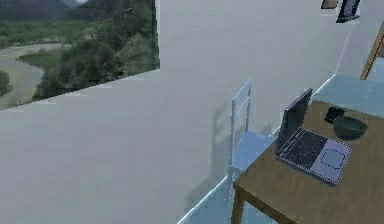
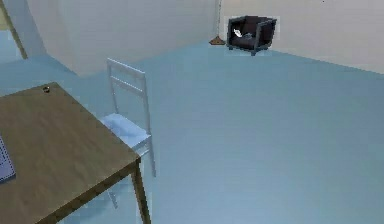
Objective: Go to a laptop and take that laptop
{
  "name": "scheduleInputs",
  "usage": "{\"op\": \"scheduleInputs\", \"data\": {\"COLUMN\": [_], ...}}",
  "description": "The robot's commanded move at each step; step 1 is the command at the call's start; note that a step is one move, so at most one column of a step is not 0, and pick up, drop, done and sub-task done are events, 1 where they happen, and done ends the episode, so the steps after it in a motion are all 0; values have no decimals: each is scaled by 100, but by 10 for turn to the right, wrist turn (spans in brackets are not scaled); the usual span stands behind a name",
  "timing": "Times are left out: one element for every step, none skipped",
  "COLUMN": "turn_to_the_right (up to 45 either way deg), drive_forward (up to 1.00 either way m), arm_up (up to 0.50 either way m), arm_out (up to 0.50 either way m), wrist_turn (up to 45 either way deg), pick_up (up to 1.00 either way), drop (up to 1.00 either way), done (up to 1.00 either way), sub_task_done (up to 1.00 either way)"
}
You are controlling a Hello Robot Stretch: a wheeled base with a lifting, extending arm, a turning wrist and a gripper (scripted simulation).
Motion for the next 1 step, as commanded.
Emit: {"op": "scheduleInputs", "data": {"turn_to_the_right": [30], "drive_forward": [0], "arm_up": [0], "arm_out": [0], "wrist_turn": [0], "pick_up": [0], "drop": [0], "done": [0], "sub_task_done": [0]}}
